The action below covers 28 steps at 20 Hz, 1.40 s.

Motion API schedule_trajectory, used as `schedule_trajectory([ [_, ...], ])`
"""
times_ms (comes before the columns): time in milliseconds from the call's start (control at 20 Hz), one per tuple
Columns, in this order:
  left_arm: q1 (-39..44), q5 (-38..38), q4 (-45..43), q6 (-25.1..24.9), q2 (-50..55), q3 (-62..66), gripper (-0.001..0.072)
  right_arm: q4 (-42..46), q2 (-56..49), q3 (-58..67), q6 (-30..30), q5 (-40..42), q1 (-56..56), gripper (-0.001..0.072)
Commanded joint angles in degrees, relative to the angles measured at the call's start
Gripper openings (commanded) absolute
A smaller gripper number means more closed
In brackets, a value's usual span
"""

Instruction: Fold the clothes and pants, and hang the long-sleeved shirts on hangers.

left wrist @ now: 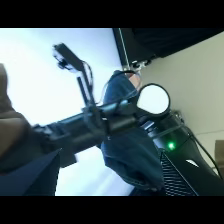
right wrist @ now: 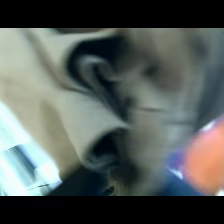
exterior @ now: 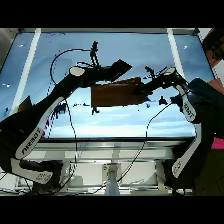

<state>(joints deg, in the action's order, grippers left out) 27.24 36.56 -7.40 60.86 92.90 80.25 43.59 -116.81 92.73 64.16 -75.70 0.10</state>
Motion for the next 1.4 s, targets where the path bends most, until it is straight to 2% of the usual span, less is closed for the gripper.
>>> schedule_trajectory([
  [0, -1.07, 2.54, -0.02, -3.96, -0.11, 0.04, 0.0708, 4.24, 0.15, 2.6, -1.53, 3.45, 3.63, 0.0012],
  [150, -4.63, 9.01, 0.0, -4.83, -0.13, 0.04, 0.0708, 8.17, 1.68, 7.02, -0.92, 1.73, 3.98, 0.0011],
  [250, -7.87, 13.64, 0.0, -5.73, -0.15, 0.04, 0.0708, 14.75, 5.31, 9.4, 1.36, 2.8, 3.32, 0.0011],
  [350, -11.13, 17.22, 0.61, -11.98, -0.44, 0.04, 0.0709, 22.1, 9.92, 11.37, 5.66, 5.57, 1.84, 0.0011],
  [550, -15.76, 22.16, 0.72, -12.46, -3.32, 0.04, 0.071, 32.46, 19.87, 12.61, 10.95, 6.73, -3.98, 0.0011],
  [650, -17.18, 23.37, 0.35, -12.5, -5.77, 0.04, 0.0708, 38.32, 24.57, 12.61, 15.65, 5.14, -8.31, 0.0011],
  [700, -17.57, 23.3, -0.37, -12.87, -7.17, 0.04, 0.0708, 41.03, 26.77, 12.61, 18.47, 3.69, -10.95, 0.0011],
  [800, -18.08, 23.28, -2.19, -16.92, -10.27, 0.04, 0.0707, 44.54, 30.4, 12.61, 22.69, -0.68, -16.68, 0.0011],
  [900, -18.08, 23.26, -5.6, -19.15, -13.4, 0.04, 0.0707, 46.93, 32.89, 12.59, 23.85, -6.62, -22.75, 0.0011],
  [1100, -18.05, 23.19, -14.25, -19.12, -18.64, 0.04, 0.0707, 49.92, 33.35, 11.82, 25.99, -21.59, -34.99, 0.0011],
  [1300, -18.08, 23.04, -18.01, -19.15, -20.24, 0.04, 0.0707, 49.64, 33.29, 7.63, 27.71, -29.73, -43.08, 0.0014],
  [1350, -18.08, 22.93, -19.12, -19.12, -20.17, 0.04, 0.0707, 49.57, 33.31, 7.04, 27.76, -29.83, -44.0, 0.0113],
])
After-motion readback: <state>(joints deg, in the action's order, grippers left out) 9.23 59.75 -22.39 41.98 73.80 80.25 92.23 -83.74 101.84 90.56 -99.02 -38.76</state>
